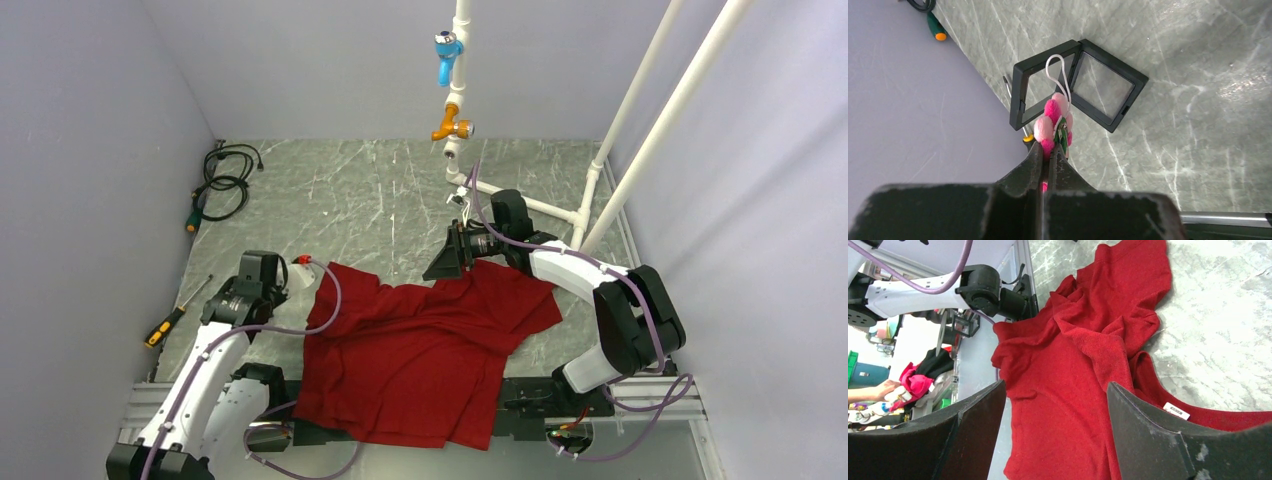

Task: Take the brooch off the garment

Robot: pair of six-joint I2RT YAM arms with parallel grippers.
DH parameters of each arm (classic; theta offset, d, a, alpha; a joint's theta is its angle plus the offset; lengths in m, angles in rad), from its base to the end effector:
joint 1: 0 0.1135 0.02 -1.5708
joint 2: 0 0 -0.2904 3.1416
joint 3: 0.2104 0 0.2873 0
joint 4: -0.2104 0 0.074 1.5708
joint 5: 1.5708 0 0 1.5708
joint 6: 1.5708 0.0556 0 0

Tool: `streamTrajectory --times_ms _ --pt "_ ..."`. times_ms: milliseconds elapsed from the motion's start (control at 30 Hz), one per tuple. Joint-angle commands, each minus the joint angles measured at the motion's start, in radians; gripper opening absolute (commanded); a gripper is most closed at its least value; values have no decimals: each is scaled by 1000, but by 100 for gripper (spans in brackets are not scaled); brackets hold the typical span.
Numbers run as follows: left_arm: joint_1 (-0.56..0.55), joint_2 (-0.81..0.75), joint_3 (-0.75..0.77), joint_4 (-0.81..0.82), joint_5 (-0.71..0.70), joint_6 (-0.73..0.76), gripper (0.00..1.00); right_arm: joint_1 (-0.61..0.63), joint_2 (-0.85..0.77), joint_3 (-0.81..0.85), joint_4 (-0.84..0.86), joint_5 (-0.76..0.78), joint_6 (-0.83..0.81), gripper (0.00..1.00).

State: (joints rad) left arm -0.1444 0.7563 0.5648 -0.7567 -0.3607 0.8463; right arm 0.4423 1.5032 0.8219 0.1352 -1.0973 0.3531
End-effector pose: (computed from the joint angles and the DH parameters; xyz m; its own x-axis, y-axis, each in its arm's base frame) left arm 0.1706 -0.0050 0.2158 -0.5845 0.7930 -0.1718 0.5563 0.5457 0.6267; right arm 0.2873 0.1908 0.2213 -0.7456 -0.1786 -0.6420 -0.6658 0.1581 0.7292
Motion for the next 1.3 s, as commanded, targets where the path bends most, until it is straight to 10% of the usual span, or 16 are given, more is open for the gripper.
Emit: streamTrajectory --times_ms 0,1267 --pt "2 -8 -21 93 -36 78 0 1 -10 26 7 0 -28 76" --pt "16 -38 -241 336 28 439 0 -11 -16 25 -2 -4 -25 76"
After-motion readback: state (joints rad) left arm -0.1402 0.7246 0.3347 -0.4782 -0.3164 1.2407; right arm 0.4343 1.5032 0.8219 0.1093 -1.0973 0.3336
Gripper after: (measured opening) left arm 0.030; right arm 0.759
